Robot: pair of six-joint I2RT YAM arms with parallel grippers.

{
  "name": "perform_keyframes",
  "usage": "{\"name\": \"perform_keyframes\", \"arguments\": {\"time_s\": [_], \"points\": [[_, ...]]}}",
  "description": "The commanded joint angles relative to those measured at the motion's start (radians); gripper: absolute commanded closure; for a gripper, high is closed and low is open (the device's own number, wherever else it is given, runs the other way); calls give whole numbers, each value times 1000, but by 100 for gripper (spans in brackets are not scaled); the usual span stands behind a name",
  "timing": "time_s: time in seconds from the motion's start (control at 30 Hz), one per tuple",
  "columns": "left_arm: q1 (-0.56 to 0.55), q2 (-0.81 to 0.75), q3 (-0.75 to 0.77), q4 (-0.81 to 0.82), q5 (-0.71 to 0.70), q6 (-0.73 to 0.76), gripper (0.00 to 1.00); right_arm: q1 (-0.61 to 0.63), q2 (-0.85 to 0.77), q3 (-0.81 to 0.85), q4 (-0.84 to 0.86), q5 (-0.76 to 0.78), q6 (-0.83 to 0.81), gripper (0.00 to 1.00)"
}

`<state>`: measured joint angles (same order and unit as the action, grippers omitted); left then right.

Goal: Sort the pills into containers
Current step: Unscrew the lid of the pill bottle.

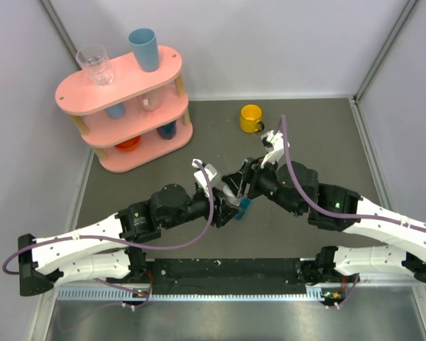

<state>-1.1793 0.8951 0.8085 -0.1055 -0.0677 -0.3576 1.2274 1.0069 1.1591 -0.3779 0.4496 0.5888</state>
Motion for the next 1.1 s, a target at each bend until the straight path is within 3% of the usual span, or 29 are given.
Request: {"name": "perform_keyframes", "arguments": {"time_s": [0.0, 0.23, 0.7, 1.07], "points": [[0, -12, 0, 70, -1, -4, 100, 9, -7, 2, 54, -15, 13, 47], [1, -18, 3, 72, -15, -3, 100, 9, -8, -13, 54, -20, 11, 38], [0, -24, 1, 70, -26, 0, 100, 7, -10, -24, 48, -26, 17, 46], [0, -27, 0, 72, -32, 2, 100, 9, -8, -32, 47, -32, 17, 46]]}}
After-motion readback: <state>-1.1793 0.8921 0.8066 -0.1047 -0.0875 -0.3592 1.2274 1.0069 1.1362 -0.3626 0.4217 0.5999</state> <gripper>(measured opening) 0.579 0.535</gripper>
